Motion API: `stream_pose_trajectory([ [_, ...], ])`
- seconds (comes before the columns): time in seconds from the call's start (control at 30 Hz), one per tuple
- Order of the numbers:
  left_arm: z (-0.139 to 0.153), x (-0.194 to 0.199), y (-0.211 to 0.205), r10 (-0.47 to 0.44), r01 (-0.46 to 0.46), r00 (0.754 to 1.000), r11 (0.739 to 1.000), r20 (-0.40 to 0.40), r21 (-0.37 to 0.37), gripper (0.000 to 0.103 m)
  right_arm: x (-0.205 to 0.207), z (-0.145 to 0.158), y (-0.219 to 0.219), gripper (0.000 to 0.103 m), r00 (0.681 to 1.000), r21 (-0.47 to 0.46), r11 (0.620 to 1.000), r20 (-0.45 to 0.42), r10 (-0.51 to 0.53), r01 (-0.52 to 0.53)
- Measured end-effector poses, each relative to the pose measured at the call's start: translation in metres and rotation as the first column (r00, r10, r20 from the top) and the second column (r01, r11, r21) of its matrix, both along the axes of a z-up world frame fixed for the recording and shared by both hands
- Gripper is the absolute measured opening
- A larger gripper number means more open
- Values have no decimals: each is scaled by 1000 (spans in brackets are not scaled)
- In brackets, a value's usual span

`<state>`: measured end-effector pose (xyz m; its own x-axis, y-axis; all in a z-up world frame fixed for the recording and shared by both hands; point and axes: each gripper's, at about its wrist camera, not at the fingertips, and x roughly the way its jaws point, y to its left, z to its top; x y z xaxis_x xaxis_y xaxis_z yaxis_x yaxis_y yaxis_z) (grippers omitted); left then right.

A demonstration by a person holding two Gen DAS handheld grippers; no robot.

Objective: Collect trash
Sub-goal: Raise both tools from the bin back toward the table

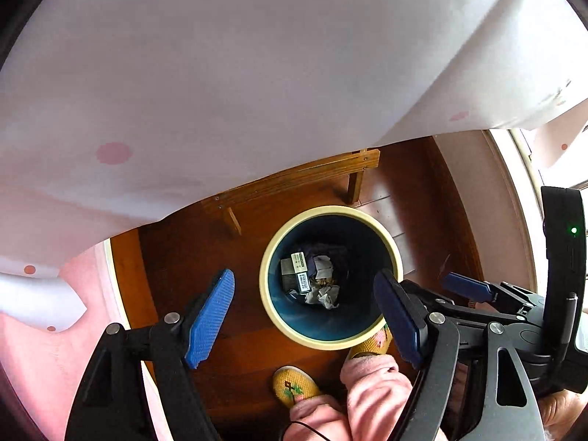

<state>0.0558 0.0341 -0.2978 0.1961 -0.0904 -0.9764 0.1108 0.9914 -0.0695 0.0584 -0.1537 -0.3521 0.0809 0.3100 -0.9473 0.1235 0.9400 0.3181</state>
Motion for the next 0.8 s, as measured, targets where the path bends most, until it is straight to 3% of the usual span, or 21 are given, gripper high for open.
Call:
stream_pose_trajectory([
  [0.4,56,0,7,12,-13,1000,1000,29,9,80,-2,60,1,67,999,5,1000,34,-31,31],
  [0.57,102,-8,14,21,-20,999,1000,44,-13,80,-7,107,5,67,996,14,999,72,-45,44],
  [0.8,192,-32,25,-2,6,990,1000,143,-30,80,-22,192,12,67,984,28,999,177,-29,25],
])
